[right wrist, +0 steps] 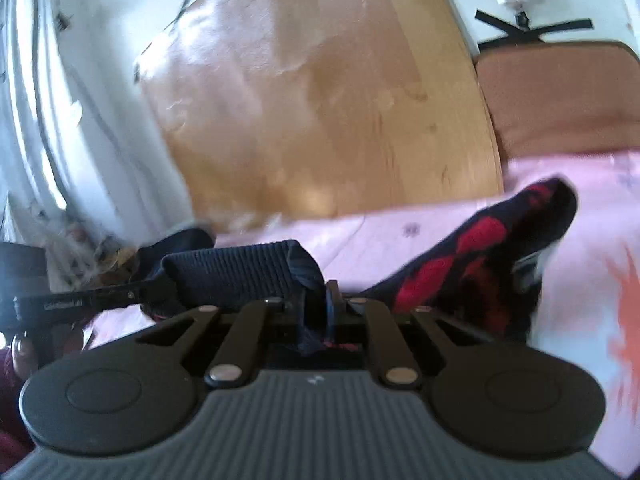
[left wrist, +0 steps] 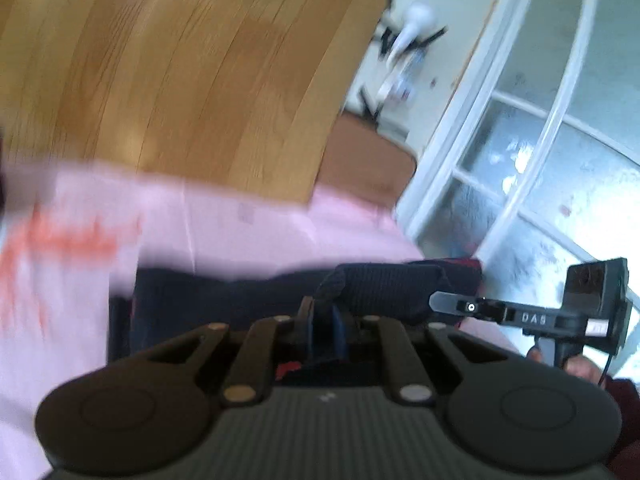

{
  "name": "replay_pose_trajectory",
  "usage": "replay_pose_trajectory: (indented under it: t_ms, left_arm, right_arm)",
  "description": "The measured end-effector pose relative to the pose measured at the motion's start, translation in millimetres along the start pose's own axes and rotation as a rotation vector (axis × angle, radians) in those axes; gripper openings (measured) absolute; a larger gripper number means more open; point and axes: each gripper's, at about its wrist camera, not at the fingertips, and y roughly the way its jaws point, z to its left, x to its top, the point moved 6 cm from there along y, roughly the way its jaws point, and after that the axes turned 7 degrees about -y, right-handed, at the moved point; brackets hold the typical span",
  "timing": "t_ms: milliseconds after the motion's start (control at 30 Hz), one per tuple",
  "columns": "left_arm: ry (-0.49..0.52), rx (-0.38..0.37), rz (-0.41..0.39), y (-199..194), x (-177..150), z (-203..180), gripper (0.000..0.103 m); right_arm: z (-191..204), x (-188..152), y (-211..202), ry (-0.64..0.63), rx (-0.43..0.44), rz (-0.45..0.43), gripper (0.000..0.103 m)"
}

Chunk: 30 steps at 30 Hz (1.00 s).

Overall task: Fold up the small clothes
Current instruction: 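Grasp the sweater hem with the left tool while the right tool holds the cuff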

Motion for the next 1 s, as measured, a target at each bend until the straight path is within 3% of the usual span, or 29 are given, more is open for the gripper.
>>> replay_pose_trajectory:
  t_ms: [100,167,233,300,367,433,533,633,700,767,900,1000]
  left_arm:
    - [-0.071,0.08,0.085,0,-41,22,0.019]
    - [-0.115,0.099,0.099,-10,-48,34,0.022]
    - [-0.13,0.1,0.059,-30,-41,37,0.024]
    - [-0.139,0.088,-0.015,-54,-21,41,0.032]
    - [-0.156,0.083,-0.1,-70,3,46,0.038]
    - [-0.172,0.101,-0.13,-68,25,51,0.038]
    - [-0.174,0.121,-0.09,-36,46,63,0.038]
    - [-0.231,0.141,0.018,8,44,82,0.038]
    - [-0.275,0.145,0.04,28,42,92,0.03]
    - [-0.265,0.157,0.008,26,42,91,0.004]
    - [-0.25,0.226,-0.068,9,41,101,0.003]
    - [-0.291,0.271,-0.053,7,38,118,0.003]
  right_arm:
    - [12,-53,0,0.038,-0.02,0.088,0.018]
    - [14,-78,6,0.046,-0.049,0.151,0.024]
    - [17,-75,-3,0.053,-0.022,0.143,0.031]
    - [13,-61,-16,0.051,0.0,0.096,0.043]
    - [4,-47,-31,0.058,-0.016,0.044,0.045]
    - [-7,-35,-38,0.088,-0.039,-0.009,0.045]
    - [-21,-26,-38,0.141,-0.102,-0.072,0.046]
    - [-33,-30,-26,0.179,-0.172,-0.077,0.046]
    - [-43,-35,-19,0.198,-0.213,-0.062,0.046]
    - [-51,-41,-10,0.212,-0.244,-0.052,0.046]
    - [-62,-50,1,0.251,-0.253,-0.038,0.047]
    - [-71,-59,6,0.259,-0.265,-0.03,0.041]
